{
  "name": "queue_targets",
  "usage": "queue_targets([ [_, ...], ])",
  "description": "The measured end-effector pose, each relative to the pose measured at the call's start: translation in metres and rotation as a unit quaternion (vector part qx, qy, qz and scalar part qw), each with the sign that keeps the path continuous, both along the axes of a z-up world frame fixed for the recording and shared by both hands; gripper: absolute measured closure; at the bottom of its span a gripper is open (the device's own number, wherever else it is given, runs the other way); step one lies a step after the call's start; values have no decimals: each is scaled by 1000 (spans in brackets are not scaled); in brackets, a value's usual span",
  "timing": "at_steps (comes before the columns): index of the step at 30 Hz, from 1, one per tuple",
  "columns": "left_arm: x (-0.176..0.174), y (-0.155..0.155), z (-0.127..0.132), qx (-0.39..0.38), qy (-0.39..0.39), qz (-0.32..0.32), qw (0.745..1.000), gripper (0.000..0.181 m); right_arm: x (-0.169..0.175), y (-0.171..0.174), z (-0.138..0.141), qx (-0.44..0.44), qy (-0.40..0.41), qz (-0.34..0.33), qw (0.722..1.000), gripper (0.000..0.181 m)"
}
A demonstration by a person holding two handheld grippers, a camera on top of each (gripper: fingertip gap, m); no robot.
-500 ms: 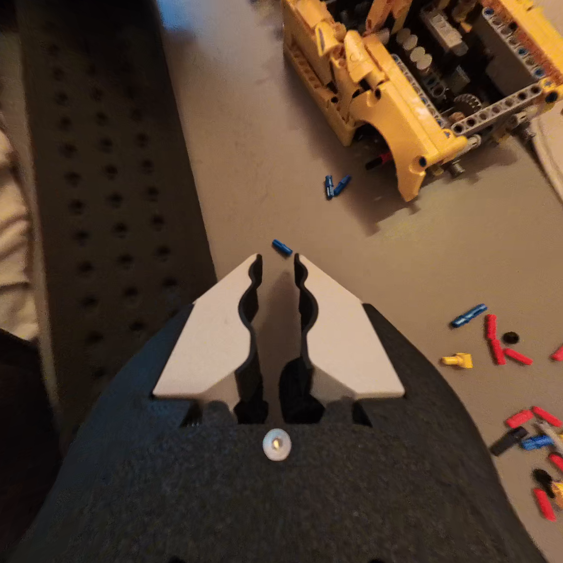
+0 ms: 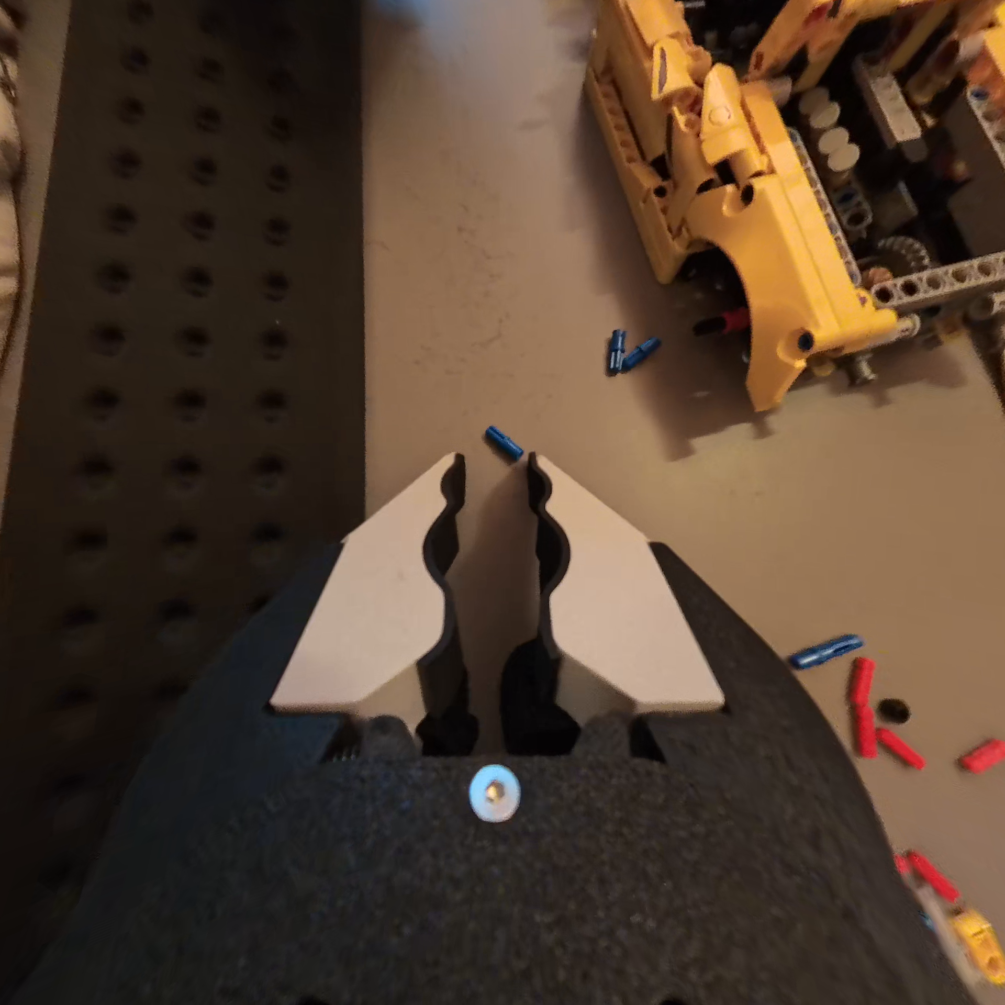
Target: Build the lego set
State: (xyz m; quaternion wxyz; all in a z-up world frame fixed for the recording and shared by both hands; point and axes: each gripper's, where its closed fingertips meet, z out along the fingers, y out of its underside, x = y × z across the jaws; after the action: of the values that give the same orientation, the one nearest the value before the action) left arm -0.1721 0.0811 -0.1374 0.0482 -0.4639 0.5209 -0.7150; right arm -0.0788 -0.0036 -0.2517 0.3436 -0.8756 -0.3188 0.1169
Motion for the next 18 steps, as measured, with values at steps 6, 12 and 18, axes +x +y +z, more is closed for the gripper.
queue_targets([
  [6, -3, -3, 3, -23, 2, -22, 999, 175, -3, 6, 0, 16, 14, 81, 997, 161],
  [12, -2, -5, 1, -17, 6, -23, 1000, 175, -5, 7, 0, 40, 12, 108, 993, 172],
  [18, 1, 3, 2, -43, 10, -10, 999, 174, -4, 10, 0, 44, 6, 72, 996, 176],
])
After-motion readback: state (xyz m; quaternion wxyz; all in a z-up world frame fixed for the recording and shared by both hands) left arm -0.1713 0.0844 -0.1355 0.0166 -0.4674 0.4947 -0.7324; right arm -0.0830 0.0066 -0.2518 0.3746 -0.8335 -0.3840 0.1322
